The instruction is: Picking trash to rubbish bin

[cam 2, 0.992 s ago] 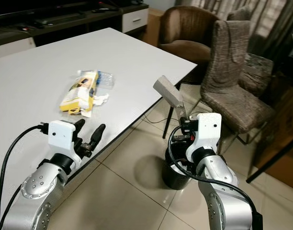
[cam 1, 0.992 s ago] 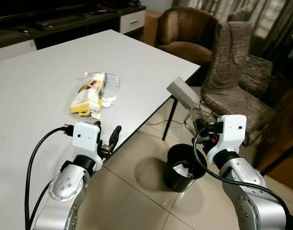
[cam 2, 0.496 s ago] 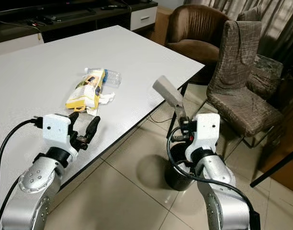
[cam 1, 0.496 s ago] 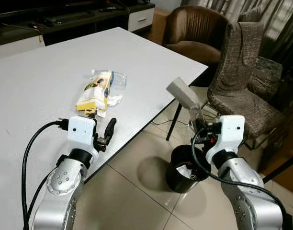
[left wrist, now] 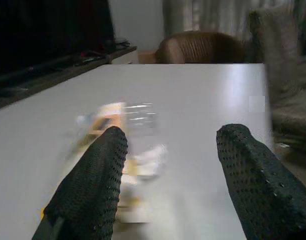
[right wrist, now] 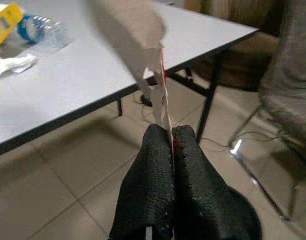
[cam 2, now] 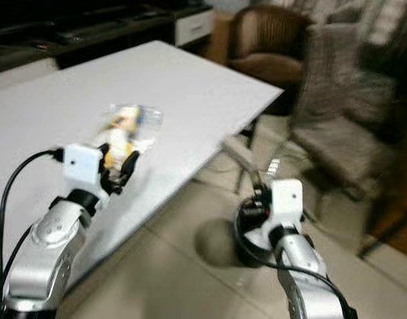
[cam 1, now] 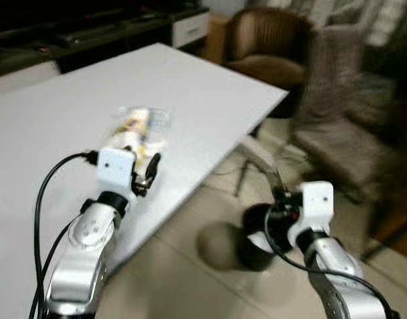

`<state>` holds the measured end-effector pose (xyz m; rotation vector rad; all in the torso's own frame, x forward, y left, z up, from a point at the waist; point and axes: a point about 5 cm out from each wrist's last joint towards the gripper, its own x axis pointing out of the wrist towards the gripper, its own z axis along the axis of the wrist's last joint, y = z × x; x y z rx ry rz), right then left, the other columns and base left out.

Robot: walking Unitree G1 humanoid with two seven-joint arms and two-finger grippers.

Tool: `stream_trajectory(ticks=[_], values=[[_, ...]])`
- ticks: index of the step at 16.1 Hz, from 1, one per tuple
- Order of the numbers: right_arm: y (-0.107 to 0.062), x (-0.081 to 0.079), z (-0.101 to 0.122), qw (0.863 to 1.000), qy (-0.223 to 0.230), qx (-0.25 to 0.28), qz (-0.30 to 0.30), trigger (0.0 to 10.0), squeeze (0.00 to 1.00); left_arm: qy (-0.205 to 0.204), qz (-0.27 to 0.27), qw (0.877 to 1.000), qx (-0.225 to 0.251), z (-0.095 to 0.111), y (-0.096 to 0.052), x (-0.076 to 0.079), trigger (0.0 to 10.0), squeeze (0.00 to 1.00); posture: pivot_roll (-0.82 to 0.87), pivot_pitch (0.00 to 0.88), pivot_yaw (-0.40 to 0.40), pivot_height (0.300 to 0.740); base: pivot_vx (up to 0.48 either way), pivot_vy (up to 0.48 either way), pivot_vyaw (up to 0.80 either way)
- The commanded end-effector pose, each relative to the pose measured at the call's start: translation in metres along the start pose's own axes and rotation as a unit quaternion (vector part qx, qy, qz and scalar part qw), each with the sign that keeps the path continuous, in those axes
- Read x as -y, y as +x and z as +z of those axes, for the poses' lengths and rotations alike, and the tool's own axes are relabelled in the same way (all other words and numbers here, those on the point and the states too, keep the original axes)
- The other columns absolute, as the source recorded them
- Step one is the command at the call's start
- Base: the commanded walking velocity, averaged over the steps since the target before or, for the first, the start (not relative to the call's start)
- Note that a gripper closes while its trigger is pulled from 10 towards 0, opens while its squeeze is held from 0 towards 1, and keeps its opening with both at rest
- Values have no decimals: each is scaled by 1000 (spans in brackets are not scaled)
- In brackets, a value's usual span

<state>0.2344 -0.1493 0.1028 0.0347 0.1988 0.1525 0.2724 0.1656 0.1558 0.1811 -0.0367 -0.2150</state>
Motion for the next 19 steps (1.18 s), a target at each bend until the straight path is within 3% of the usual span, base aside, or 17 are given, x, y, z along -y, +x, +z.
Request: stream_trajectory(ticks=[1,11,12,13,14,16,19], values=[[0,-2,1,1000,-6,11,1,10000,0,9,3,1000,-2,-1,3,-5,10000,0,-26,0,-51,740,356,0,0],[-2,-5,-8,1000,-9,14,-6,10000,0,19,10,1000,-13,-9,16,-16,10000,0,-25,0,-29,740,320,0,0],[-2,-5,-8,1000,-9,13,-6,10000,0,6,-3,1000,-19,-11,19,-15,10000,616,-27,0,-26,740,0,0,0],[-2,-5,-8,1000,-9,13,-6,10000,0,-1,-12,1000,-17,-11,20,-14,10000,616,-26,0,-26,740,0,0,0],[-2,-6,-9,1000,-9,13,-6,10000,0,-18,-37,999,-24,-14,24,-10,10000,1000,-30,0,-23,740,0,0,0],[-3,-6,-9,1000,-11,13,-8,10000,0,3,-35,997,-74,-29,38,-13,10000,1000,-37,0,-15,740,0,0,0],[-4,-4,-9,1000,-14,14,-15,10000,0,63,-29,993,-92,-31,53,-17,10000,1000,-42,0,-1,740,0,0,0]])
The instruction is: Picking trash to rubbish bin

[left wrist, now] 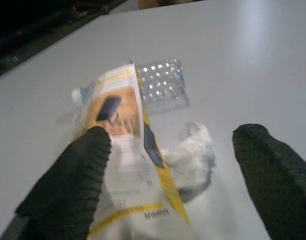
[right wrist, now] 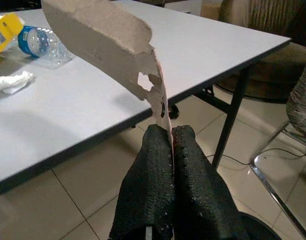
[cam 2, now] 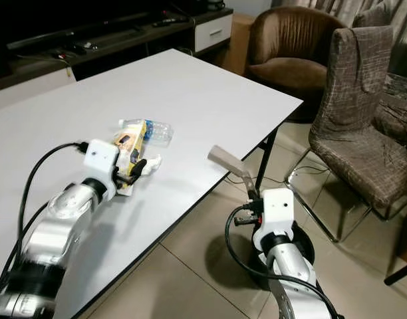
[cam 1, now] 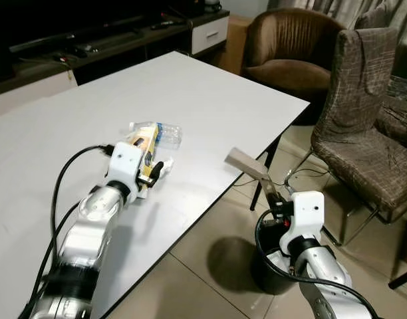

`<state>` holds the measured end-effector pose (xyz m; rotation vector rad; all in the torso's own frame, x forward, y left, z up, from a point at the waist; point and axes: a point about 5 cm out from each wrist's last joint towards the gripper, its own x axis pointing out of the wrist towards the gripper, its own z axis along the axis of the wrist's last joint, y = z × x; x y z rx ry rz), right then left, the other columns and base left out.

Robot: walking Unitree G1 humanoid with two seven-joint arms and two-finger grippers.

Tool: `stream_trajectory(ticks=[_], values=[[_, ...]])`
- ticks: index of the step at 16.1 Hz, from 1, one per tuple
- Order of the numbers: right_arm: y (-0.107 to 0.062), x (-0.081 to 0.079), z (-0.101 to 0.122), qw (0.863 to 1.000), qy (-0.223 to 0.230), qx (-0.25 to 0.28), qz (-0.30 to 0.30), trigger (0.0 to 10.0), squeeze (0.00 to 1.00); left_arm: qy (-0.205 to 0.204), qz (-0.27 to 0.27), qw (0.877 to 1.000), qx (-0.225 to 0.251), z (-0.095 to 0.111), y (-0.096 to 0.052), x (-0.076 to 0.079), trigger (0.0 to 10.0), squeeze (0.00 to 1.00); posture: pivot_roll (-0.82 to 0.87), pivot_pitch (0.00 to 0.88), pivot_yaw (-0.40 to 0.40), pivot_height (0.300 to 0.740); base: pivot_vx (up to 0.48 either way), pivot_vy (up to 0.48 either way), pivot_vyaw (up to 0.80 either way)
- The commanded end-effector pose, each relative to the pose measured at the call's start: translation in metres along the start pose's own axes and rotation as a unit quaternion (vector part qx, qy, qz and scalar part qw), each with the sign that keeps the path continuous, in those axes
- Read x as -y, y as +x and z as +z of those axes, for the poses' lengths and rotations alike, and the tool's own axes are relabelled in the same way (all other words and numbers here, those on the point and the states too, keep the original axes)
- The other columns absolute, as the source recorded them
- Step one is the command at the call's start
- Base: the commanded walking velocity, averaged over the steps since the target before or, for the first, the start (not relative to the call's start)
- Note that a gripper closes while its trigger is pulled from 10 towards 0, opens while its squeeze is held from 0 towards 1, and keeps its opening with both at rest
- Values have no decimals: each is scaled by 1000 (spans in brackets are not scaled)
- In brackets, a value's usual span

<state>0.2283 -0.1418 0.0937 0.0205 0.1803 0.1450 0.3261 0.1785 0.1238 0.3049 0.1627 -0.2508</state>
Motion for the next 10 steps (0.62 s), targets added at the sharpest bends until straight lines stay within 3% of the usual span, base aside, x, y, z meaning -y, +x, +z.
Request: stream_trajectory(ticks=[1,3,5,7,10], values=[[-2,5,1,1000,-7,6,-13,10000,0,29,4,999,12,10,6,-1,10000,1000,-43,0,4,740,0,0,0],[-3,4,1,1000,-4,6,-17,10000,0,64,5,998,23,16,12,-3,10000,1000,-44,0,16,740,0,0,0],[-5,1,-1,1000,-3,3,-18,10000,0,82,-1,996,46,16,7,-12,10000,1000,-49,0,26,740,0,0,0],[-9,3,-3,1000,-2,0,-25,10000,0,93,-29,989,111,23,-13,-27,10000,1000,-46,0,31,740,0,0,0],[-10,3,-6,1000,0,-4,-27,10000,0,131,-52,981,135,23,-48,-49,10000,1000,-22,0,32,740,0,0,0]])
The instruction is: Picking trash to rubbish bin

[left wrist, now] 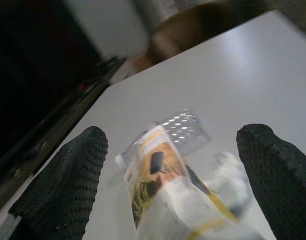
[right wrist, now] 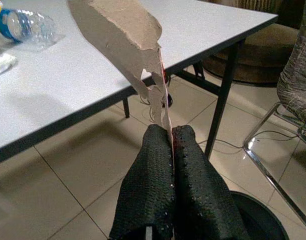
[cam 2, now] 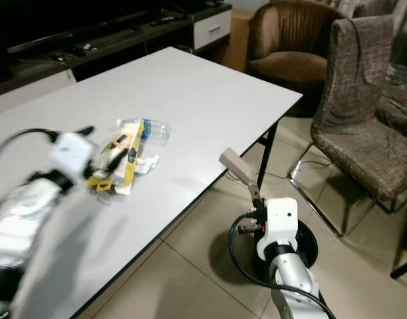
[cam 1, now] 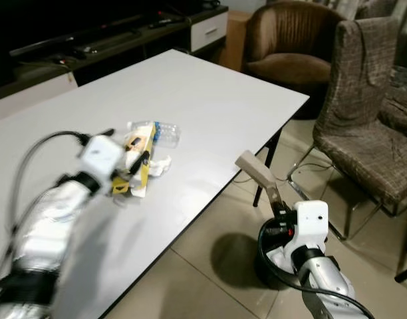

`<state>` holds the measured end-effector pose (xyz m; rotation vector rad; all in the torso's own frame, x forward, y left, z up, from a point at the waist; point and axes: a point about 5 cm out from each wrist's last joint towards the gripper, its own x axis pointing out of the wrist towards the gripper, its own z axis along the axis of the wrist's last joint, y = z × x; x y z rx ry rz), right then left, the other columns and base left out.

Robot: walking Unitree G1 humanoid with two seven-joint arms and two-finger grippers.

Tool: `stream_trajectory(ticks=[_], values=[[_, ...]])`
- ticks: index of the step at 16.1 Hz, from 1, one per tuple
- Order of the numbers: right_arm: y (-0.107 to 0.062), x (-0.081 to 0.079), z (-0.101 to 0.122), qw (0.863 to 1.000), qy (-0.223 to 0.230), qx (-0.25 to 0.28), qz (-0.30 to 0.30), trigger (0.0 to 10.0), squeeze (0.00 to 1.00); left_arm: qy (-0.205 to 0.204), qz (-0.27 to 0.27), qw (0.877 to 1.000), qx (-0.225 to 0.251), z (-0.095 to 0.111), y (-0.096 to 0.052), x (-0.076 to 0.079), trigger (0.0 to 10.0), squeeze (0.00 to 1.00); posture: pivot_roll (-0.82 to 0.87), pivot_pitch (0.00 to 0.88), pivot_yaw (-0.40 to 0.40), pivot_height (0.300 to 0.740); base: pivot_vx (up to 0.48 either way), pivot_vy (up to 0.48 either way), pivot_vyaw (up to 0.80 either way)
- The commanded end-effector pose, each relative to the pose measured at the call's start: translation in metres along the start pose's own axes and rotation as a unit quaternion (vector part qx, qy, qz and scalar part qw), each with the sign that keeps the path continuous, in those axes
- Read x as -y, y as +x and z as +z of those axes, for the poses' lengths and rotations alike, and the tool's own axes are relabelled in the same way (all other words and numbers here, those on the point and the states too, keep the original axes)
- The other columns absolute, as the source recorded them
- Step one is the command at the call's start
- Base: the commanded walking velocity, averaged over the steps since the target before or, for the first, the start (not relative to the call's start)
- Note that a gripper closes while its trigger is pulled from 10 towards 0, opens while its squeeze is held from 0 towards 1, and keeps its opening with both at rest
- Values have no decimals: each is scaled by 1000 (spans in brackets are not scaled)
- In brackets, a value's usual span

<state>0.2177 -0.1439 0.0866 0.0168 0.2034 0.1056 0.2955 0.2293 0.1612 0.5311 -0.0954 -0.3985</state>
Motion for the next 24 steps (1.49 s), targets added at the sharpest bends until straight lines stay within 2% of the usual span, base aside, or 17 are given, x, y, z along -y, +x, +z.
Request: stream_trajectory(ticks=[1,3,5,6,7,10,11,12,14,16,17,18,19,24], values=[[0,1,2,1000,0,6,-6,10000,0,10,-28,999,19,7,-8,-2,10000,1000,-17,0,31,740,0,0,0],[0,-1,1,1000,6,5,-2,10000,0,43,-62,997,0,-2,-21,4,10000,1000,2,0,17,740,0,0,0],[2,-5,0,1000,-4,3,19,10000,0,110,-91,989,-38,-18,-32,9,10000,1000,11,0,13,740,0,0,0],[3,-5,0,1000,-4,2,19,10000,0,118,-93,988,-41,-20,-34,9,10000,1000,11,0,13,740,0,0,0],[5,-4,-1,1000,1,2,12,10000,0,143,-94,983,-68,-29,-33,10,10000,1000,14,0,15,740,0,0,0],[8,-4,1,1000,-1,6,12,10000,0,202,-78,970,-108,-41,-18,11,10000,1000,0,0,22,740,0,0,0],[8,-3,1,1000,-1,6,12,10000,0,206,-78,969,-107,-41,-17,12,10000,1000,0,0,22,740,0,0,0],[8,-2,2,1000,-1,8,6,10000,0,214,-82,967,-115,-47,-7,19,10000,1000,-5,0,27,740,0,0,0],[8,-2,1,1000,0,8,4,10000,0,228,-76,963,-126,-52,1,23,10000,1000,-5,0,30,740,0,0,0],[8,-2,-1,1000,1,5,2,10000,0,246,-35,959,-139,-53,14,20,10000,1000,-3,0,32,740,0,0,0],[8,-2,-1,1000,3,4,1,10000,0,250,-24,959,-131,-51,19,22,10000,894,1,0,31,740,0,0,0],[8,-3,-2,1000,4,4,1,10000,0,242,-23,962,-127,-51,23,26,10000,35,2,0,30,740,0,0,0],[8,-4,-2,1000,4,4,1,10000,0,248,-22,961,-124,-52,25,29,10000,0,1,0,30,740,0,0,0],[9,-5,-2,1000,4,3,3,10000,0,258,-24,961,-94,-55,34,50,10000,0,3,0,29,740,0,0,0]])
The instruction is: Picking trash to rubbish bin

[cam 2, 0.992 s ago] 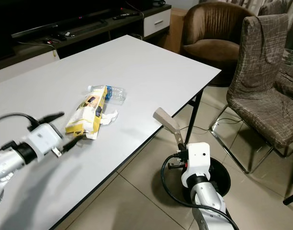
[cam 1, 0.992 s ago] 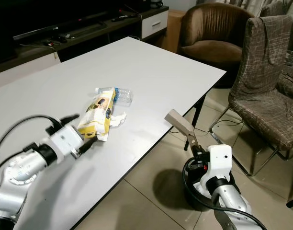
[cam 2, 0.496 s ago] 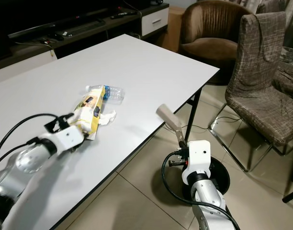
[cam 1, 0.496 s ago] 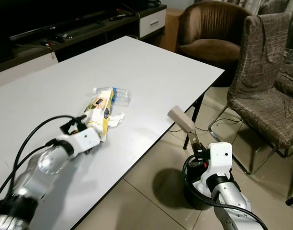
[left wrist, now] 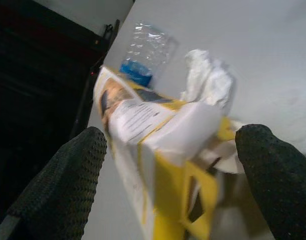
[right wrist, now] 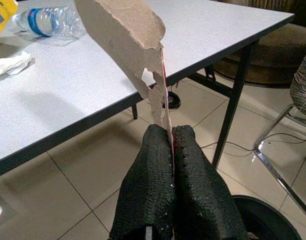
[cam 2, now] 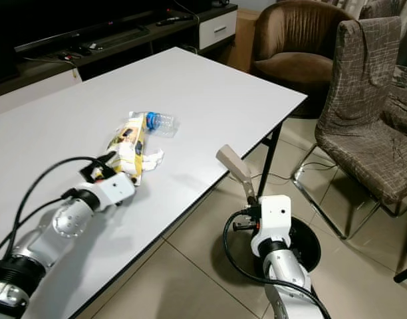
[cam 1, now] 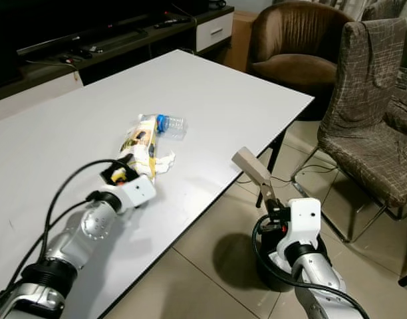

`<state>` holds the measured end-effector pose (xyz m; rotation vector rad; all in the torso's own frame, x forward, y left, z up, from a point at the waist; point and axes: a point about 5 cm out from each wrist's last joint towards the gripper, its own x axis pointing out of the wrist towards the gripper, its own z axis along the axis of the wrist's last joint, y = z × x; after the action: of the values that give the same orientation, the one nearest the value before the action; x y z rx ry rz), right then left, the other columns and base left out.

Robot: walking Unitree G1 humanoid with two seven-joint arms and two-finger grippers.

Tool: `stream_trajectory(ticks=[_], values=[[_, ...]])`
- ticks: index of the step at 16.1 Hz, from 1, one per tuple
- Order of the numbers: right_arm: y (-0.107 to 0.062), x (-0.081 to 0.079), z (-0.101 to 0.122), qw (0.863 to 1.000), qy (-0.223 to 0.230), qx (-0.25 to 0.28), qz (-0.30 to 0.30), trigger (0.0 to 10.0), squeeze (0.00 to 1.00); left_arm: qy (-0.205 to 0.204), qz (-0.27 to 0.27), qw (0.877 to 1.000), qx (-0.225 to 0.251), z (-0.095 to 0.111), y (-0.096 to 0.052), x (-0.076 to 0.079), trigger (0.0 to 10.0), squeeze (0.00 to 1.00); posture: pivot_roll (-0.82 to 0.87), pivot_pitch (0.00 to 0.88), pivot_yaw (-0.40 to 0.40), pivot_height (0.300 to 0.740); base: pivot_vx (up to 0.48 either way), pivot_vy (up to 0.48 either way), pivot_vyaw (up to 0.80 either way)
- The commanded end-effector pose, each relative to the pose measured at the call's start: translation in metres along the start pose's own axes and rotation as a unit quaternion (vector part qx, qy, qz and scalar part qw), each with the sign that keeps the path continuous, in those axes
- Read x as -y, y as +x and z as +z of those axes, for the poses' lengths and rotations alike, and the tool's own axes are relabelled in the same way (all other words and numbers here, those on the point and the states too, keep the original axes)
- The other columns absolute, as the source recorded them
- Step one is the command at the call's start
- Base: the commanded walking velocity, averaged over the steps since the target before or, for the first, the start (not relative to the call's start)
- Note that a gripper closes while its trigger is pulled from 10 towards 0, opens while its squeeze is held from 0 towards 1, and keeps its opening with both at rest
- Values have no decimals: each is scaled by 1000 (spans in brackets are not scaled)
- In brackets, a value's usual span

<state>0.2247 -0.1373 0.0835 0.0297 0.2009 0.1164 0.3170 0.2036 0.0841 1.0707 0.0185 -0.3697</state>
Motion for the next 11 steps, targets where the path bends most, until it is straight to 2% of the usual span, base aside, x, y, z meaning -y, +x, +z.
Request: stream_trajectory(ticks=[1,2,3,4,5,6,11], values=[[1,1,-1,1000,-2,2,-4,10000,0,9,0,1000,5,2,4,0,10000,0,3,0,31,740,0,0,0],[1,1,0,1000,-2,2,-4,10000,0,10,-4,1000,-2,0,5,2,9922,0,1,0,33,740,0,0,0],[1,0,0,1000,-2,2,-5,10000,0,13,-3,1000,-7,-2,7,3,7333,0,1,0,33,740,0,0,0],[1,0,0,1000,-2,3,-5,10000,0,14,-1,1000,-9,-2,7,3,7333,0,1,0,33,740,0,0,0],[2,0,0,1000,-3,3,-4,10000,0,14,1,1000,-15,-4,9,2,941,0,-2,0,35,740,0,0,0],[2,0,0,1000,-4,4,-4,10000,0,14,4,1000,-22,-5,10,1,0,0,-3,0,36,740,0,0,0],[3,-1,0,1000,-4,5,-5,10000,0,14,17,999,-44,-12,13,-3,0,0,2,0,39,740,0,0,0]])
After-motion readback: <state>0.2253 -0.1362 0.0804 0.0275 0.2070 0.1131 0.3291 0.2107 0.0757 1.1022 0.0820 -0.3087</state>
